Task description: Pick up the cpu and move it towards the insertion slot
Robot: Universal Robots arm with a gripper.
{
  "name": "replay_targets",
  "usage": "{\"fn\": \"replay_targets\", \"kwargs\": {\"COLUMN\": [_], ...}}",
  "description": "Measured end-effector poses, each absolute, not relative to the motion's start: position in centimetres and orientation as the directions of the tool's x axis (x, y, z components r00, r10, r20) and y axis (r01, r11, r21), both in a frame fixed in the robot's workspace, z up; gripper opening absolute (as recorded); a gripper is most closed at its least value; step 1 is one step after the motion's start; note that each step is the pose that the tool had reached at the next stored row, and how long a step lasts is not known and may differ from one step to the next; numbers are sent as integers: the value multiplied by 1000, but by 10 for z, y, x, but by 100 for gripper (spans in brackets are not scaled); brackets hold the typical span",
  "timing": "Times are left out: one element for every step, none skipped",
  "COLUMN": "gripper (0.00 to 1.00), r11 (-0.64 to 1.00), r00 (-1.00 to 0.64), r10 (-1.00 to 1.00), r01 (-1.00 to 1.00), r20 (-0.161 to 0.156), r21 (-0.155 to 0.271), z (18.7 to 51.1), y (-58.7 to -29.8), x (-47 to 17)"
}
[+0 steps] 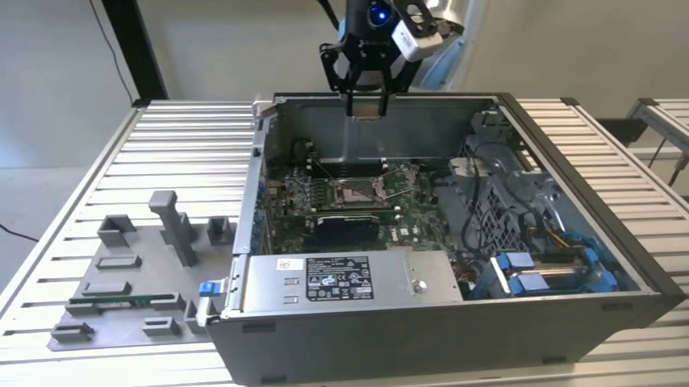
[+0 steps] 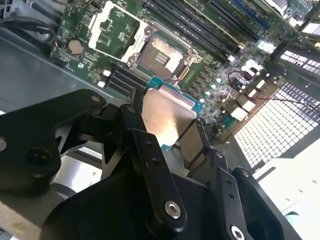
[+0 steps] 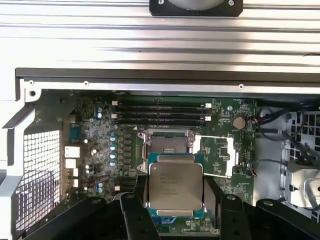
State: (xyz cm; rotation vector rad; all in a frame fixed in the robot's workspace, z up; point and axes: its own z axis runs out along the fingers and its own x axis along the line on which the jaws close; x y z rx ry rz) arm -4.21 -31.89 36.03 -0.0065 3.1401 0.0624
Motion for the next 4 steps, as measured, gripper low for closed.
{"fn": "replay_targets", "kwargs": {"gripper": [0, 0, 0, 0], "r11": [999, 999, 999, 999], "r00": [-1000, -1000, -1000, -1000], "r10": [-4, -4, -4, -4], "r01": [-4, -4, -4, -4], "r20": [-1, -1, -1, -1], "r21": [40, 40, 40, 40], "z": [360, 360, 360, 360], "y": [-319, -319, -319, -319], "x": [-42, -42, -42, -42]}}
